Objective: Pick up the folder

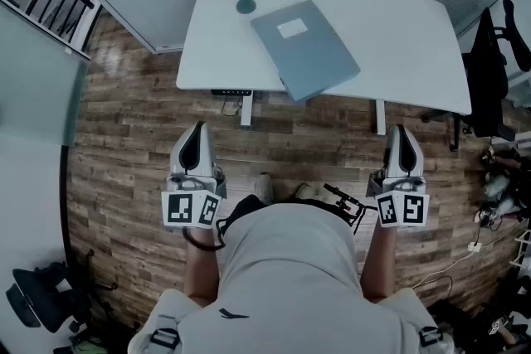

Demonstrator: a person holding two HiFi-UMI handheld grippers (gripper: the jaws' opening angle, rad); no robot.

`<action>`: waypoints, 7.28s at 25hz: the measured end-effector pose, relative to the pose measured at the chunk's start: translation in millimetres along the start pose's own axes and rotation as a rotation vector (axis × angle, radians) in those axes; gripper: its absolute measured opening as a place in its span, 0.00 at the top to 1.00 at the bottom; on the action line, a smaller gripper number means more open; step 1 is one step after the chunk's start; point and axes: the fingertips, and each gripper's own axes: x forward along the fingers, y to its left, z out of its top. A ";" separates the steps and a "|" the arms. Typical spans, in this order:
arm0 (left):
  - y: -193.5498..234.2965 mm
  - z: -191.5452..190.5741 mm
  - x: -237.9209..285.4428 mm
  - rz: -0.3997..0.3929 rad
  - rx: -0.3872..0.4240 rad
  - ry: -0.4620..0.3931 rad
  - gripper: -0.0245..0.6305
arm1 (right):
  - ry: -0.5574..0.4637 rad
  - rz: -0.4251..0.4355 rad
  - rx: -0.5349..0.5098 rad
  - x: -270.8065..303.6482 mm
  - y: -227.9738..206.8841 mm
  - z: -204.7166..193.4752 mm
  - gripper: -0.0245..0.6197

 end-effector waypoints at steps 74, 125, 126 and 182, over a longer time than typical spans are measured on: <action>62.1 -36.0 234.2 0.022 -0.022 0.105 0.95 | 0.103 0.036 0.019 243.4 -70.8 -43.2 0.96; -15.5 -274.2 300.6 -0.157 -0.893 1.054 0.48 | 0.440 0.078 0.223 276.4 -76.5 -123.5 0.85; -14.8 -274.3 300.7 -0.158 -0.892 1.052 0.48 | 0.487 0.121 0.242 282.8 -72.4 -130.7 0.71; -9.5 -264.6 290.4 -0.311 -0.906 0.955 0.49 | 1.136 0.758 1.154 295.5 12.2 -282.1 0.45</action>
